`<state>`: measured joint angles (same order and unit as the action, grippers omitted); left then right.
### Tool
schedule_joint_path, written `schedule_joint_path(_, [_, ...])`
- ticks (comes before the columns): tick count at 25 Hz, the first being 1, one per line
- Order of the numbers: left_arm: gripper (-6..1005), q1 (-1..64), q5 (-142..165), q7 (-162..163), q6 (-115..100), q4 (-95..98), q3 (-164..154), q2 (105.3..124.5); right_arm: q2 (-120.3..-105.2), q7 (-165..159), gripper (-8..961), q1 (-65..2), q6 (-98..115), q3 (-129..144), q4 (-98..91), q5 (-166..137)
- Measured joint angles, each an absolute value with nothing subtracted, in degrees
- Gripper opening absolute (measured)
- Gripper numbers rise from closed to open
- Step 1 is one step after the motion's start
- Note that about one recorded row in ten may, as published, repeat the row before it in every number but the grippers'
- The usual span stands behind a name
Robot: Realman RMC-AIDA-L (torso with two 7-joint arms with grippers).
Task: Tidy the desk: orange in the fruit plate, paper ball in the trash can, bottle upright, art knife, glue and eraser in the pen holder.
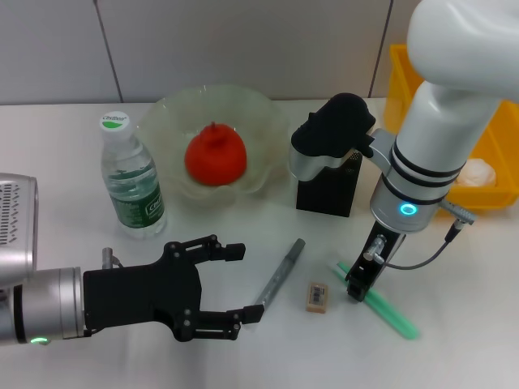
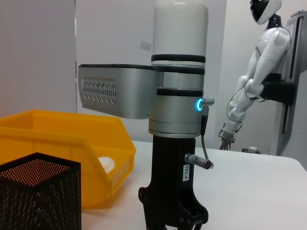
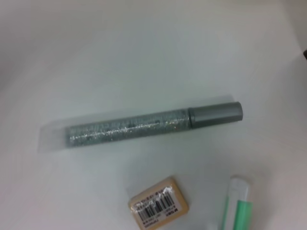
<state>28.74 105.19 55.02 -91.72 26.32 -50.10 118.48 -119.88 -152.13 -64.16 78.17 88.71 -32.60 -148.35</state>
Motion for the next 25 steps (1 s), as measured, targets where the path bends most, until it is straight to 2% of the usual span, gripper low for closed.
schedule_joint_path(13, [868, 28.82, 105.11, 55.02, -91.7, 26.38, -50.1, 118.47, -119.88, -152.13, 121, -64.16, 78.33, 89.27, -32.71, -148.35])
schedule_joint_path(19, [868, 28.83, 105.11, 55.02, -91.66, 26.46, -50.1, 118.48, -119.62, -152.14, 120, -63.45, 79.52, 88.63, -35.27, -148.35])
schedule_joint_path(25, [868, 28.83, 105.11, 55.02, -91.66, 26.46, -50.1, 118.47, -119.22, -152.02, 119, -58.13, 83.89, 87.05, -48.02, -148.64])
